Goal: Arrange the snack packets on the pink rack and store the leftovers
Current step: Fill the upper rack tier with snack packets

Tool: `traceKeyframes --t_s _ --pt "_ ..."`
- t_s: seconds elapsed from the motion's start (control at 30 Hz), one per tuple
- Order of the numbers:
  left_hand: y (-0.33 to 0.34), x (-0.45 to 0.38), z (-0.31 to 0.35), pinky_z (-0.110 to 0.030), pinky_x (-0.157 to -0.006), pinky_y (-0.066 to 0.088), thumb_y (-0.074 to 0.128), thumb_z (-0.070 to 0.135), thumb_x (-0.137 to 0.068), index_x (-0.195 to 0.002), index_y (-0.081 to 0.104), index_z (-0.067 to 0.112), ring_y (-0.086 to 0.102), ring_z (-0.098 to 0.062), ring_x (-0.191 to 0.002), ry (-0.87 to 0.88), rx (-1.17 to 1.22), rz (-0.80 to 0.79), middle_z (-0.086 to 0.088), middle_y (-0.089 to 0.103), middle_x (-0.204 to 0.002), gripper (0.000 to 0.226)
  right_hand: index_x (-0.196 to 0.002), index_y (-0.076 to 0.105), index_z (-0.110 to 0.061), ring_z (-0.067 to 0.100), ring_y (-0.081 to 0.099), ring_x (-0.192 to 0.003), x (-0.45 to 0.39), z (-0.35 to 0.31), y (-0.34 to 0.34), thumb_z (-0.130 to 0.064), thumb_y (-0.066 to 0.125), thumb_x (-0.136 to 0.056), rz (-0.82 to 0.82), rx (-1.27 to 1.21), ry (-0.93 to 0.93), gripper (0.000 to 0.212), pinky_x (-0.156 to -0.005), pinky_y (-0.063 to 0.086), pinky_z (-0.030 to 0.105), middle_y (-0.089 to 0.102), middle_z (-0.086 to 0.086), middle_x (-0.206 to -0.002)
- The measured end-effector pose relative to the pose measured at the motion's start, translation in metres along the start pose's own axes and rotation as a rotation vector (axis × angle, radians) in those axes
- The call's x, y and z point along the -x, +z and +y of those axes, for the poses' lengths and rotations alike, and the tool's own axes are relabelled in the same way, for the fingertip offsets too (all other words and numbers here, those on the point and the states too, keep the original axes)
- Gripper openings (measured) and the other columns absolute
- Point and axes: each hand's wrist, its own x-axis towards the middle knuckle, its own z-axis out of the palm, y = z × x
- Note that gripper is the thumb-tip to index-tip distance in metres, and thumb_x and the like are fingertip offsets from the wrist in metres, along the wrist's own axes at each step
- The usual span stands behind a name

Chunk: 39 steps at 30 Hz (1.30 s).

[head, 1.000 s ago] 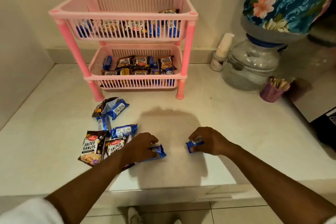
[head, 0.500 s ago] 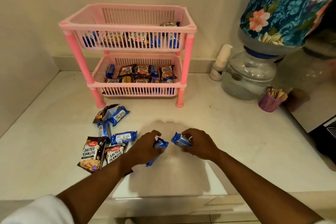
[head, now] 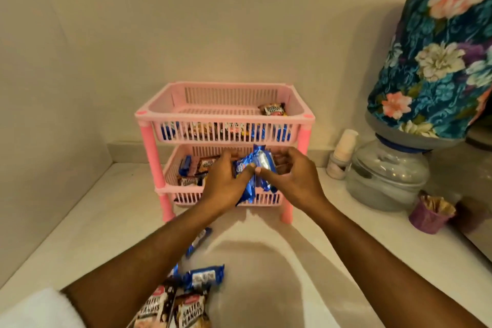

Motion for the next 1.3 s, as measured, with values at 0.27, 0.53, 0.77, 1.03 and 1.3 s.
traceKeyframes --t_s 0.27,0.53,0.77,1.03,1.3 --pt "-0.058 -0.116 0.076 -0.027 -0.054 0.059 0.059 0.038 -0.094 -0.116 0.045 0.033 0.071 -0.011 -0.072 0.079 0.042 0.006 0.0 0.065 -0.106 0.026 -0.112 0.061 -0.023 -0.004 0.067 -0.072 -0.112 -0.093 -0.004 -0.056 0.083 -0.069 0.175 0.032 -0.142 0.059 -0.054 0.051 0.01 0.069 -0.013 -0.089" --pt "-0.06 -0.221 0.053 -0.03 -0.064 0.053 0.067 0.034 -0.088 -0.123 0.045 0.027 0.063 -0.013 -0.087 -0.124 0.06 -0.114 -0.004 0.062 -0.112 0.042 -0.1 0.063 -0.015 0.013 0.071 -0.075 -0.214 -0.078 0.032 -0.033 0.084 -0.077 0.071 0.073 0.185 0.035 -0.068 0.063 0.035 0.068 0.004 -0.093" --pt "-0.048 -0.267 0.011 -0.032 -0.065 0.062 0.076 0.02 -0.082 -0.125 0.05 0.03 0.065 -0.017 -0.081 -0.122 -0.12 -0.191 -0.007 0.058 -0.111 0.05 -0.092 0.064 -0.004 0.02 0.063 -0.054 -0.268 -0.042 0.056 -0.022 0.077 -0.079 -0.051 0.276 0.409 0.026 -0.035 0.042 0.017 0.065 0.01 -0.075" --pt "-0.026 -0.292 -0.014 -0.035 -0.075 0.06 0.081 0.026 -0.078 -0.121 0.06 0.018 0.062 -0.023 -0.091 -0.108 -0.308 -0.248 -0.009 0.06 -0.121 0.048 -0.112 0.066 -0.005 0.028 0.07 -0.093 -0.291 -0.007 0.065 -0.027 0.086 -0.075 -0.238 0.571 0.233 0.048 -0.08 0.061 0.044 0.06 0.004 -0.091" --pt "-0.015 -0.3 -0.02 -0.037 -0.093 0.054 0.064 0.022 -0.093 -0.127 0.064 0.006 0.062 -0.027 -0.108 -0.159 -0.458 -0.376 -0.013 0.063 -0.126 0.037 -0.126 0.064 -0.008 0.027 0.061 -0.113 -0.296 0.004 0.073 -0.037 0.071 -0.088 -0.425 0.881 0.089 0.048 -0.087 0.047 0.033 0.065 0.011 -0.128"
